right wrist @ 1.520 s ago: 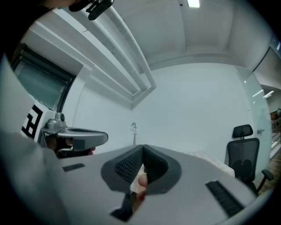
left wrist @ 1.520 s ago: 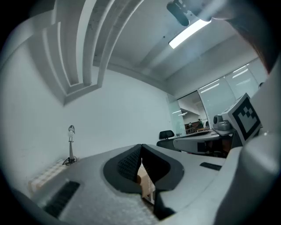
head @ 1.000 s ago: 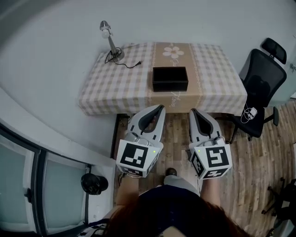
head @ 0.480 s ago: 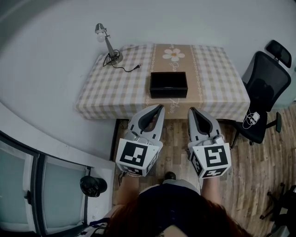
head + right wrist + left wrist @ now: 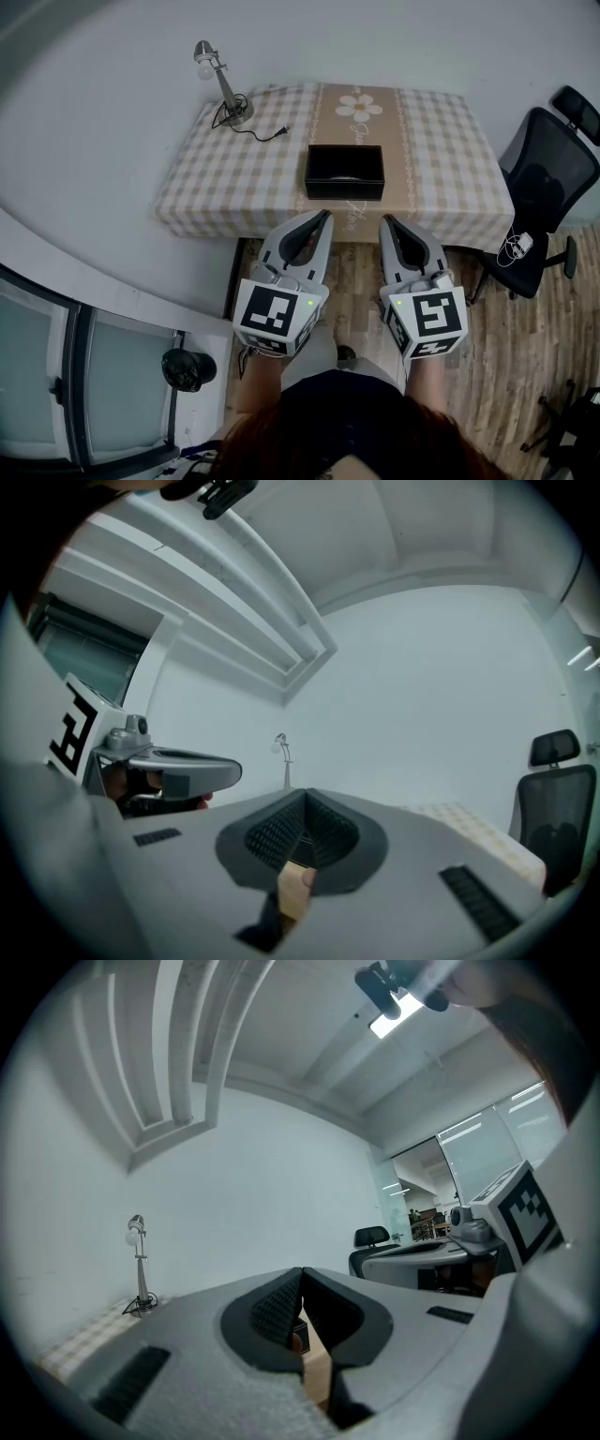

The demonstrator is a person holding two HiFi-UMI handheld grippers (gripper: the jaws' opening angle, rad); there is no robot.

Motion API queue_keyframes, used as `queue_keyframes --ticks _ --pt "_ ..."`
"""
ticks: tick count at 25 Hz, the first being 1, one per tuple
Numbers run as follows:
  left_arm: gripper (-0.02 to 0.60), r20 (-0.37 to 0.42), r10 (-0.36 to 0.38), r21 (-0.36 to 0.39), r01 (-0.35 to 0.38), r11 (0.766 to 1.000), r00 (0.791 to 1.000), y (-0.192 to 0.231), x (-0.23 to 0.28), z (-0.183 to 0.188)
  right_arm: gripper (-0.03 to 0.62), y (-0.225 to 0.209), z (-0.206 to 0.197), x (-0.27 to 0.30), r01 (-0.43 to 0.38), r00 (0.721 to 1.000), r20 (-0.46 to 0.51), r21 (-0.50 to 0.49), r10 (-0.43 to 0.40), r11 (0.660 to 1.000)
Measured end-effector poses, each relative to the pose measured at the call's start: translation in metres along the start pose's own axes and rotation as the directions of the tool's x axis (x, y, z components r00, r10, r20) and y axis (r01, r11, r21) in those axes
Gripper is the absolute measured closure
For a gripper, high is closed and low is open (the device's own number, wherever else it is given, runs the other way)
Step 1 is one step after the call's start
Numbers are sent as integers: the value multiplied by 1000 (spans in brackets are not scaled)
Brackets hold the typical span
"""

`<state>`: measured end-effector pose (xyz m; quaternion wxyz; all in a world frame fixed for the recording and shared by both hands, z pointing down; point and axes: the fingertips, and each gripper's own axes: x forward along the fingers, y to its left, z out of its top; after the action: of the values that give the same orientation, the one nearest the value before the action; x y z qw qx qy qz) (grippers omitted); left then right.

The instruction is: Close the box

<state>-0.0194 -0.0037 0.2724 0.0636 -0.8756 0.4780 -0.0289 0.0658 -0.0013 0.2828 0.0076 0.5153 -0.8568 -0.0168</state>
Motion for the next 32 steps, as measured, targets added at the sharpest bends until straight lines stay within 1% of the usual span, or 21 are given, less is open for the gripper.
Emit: queue_keyframes --ticks 4,8,11,13,17,25,30,32 --pt "554 -20 17 2 -17 1000 1000 8 6 -4 577 -6 -2 8 -3 1000 3 2 3 1000" --pt "554 -14 11 -33 -12 999 1000 14 18 -4 577 -13 -3 18 0 1000 3 -15 0 1000" --pt "554 -10 7 -5 -7 1000 1000 24 29 -8 577 -18 -4 27 -2 1000 6 -24 2 1000" --pt "554 -13 4 -2 -4 1000 1000 28 37 -9 577 -23 -6 35 -1 1000 5 -27 1 1000" --pt "554 -15 -12 -14 12 1000 1000 35 55 -13 577 -35 -13 55 3 1000 -29 -54 -5 999" --pt "554 -32 -11 -25 10 1000 999 56 87 -24 577 -50 -25 92 -5 998 -63 -74 0 997" --pt "554 -41 -9 -39 7 999 999 70 105 -27 577 -63 -29 115 7 997 -80 -104 -15 995" --pt "554 -49 -3 -32 2 999 999 77 111 -31 577 -68 -30 122 15 995 -92 -120 -26 993"
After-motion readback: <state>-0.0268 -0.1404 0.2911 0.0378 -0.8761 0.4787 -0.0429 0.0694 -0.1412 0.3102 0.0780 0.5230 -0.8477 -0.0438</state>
